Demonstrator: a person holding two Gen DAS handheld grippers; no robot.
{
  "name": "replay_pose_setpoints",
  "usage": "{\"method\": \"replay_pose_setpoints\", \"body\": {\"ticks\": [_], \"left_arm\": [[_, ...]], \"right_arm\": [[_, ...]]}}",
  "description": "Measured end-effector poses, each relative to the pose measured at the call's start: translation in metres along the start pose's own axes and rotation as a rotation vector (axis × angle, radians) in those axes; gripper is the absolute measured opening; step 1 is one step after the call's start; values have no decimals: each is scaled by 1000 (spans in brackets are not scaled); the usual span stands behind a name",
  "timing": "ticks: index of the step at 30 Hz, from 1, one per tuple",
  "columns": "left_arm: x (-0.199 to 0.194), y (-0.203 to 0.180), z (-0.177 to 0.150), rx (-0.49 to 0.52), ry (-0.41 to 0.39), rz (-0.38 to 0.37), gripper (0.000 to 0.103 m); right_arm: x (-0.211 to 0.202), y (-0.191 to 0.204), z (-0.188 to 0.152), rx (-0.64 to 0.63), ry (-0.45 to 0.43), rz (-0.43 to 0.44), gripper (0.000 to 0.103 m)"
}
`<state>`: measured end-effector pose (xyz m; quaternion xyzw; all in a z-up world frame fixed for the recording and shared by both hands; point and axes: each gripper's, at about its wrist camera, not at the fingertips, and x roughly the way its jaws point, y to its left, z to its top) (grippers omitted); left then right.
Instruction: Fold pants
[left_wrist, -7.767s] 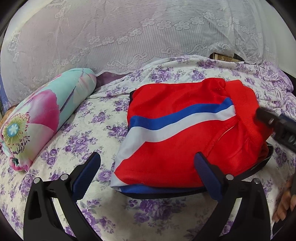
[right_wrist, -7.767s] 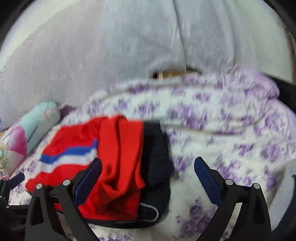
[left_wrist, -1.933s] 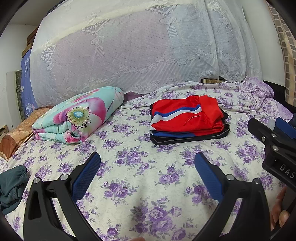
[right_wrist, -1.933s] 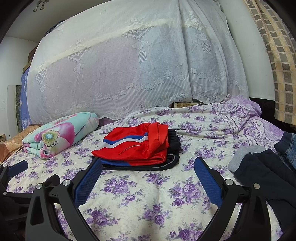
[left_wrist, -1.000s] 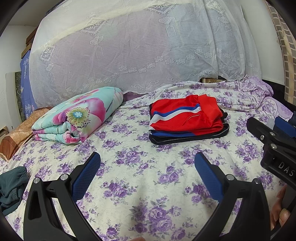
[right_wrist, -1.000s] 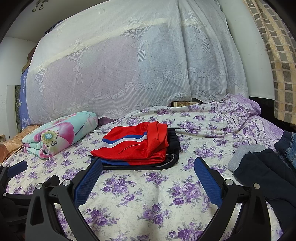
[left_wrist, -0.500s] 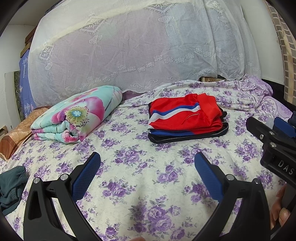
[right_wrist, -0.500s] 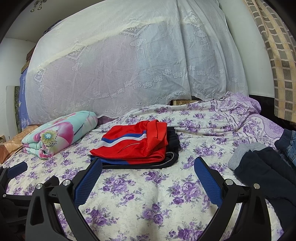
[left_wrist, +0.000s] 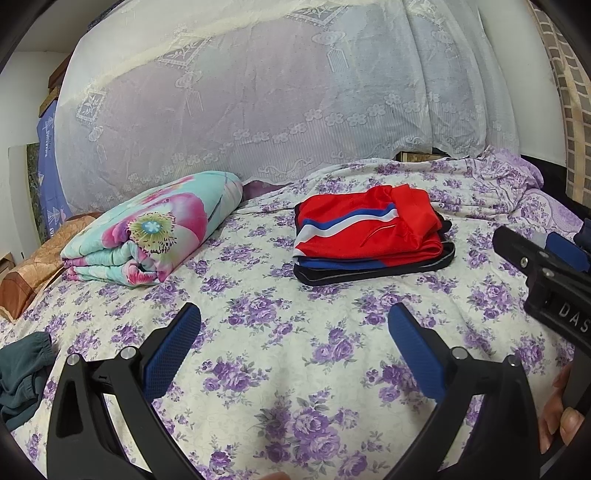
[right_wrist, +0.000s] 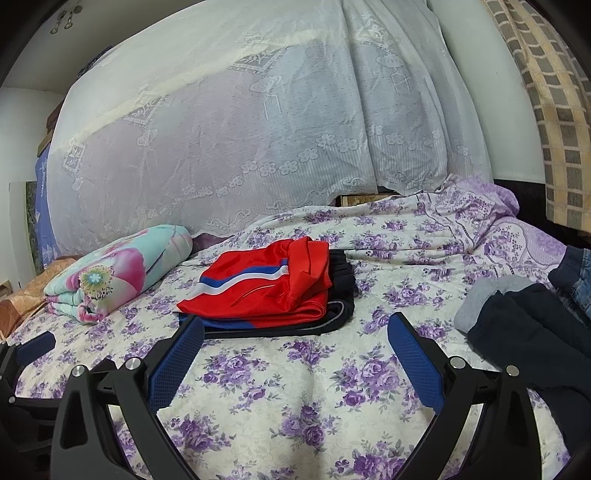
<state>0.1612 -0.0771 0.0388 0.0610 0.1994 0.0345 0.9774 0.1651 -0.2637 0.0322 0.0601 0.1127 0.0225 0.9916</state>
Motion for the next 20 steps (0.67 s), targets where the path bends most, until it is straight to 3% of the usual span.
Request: {"method": "replay_pose_setpoints", "body": {"ticks": [13,20], "left_arm": [[-2,0,1,1,1,-18,99],[6,13,2,-64,33,-35,99]], "right_arm": [[4,-9,2,64,25,1,100],[7,-20,2,119,40,1,100]]}}
